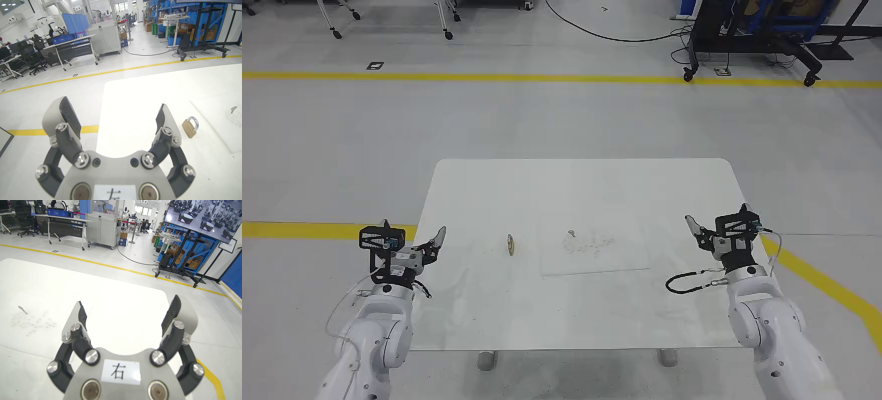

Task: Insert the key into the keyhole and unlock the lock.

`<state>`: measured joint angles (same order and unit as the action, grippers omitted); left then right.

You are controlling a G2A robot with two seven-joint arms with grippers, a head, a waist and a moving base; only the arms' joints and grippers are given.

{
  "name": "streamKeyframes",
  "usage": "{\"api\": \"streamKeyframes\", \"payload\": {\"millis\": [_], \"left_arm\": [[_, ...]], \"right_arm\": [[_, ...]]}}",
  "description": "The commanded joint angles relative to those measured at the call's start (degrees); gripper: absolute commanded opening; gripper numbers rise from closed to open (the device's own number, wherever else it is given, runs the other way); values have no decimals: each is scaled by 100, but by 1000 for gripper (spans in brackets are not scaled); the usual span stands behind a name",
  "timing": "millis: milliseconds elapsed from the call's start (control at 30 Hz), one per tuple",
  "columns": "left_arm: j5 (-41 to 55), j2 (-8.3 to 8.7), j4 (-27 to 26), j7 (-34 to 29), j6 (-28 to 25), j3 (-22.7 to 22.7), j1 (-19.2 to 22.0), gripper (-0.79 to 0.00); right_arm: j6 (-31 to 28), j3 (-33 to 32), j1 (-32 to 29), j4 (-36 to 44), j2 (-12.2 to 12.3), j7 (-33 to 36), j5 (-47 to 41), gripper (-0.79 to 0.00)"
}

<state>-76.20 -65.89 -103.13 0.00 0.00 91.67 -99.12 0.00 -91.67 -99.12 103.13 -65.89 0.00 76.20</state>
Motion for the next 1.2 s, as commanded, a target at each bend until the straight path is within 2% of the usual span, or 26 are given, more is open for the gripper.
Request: {"api": "streamKeyframes", "payload": {"millis": [0, 233, 367, 867, 1033, 1167], "left_arm": [[0, 0, 0, 0, 0, 0, 0, 0], [0, 0, 0, 0, 0, 0, 0, 0], [0, 0, 0, 0, 0, 0, 0, 0], [0, 0, 0, 0, 0, 0, 0, 0], [0, 0, 0, 0, 0, 0, 0, 0], [0, 0, 0, 0, 0, 0, 0, 0]], "right_arm": [[-52, 28, 15, -13, -1, 18, 7, 0], [-1595, 538, 805, -599, 9, 395, -238, 0], [-2104, 953, 1316, -993, -19, 707, -306, 0], [-2265, 1099, 1496, -1160, -26, 869, -250, 0], [-2526, 1816, 2242, -1865, -133, 1364, -284, 0], [-2763, 2445, 2914, -2599, -274, 1503, -442, 0]]}}
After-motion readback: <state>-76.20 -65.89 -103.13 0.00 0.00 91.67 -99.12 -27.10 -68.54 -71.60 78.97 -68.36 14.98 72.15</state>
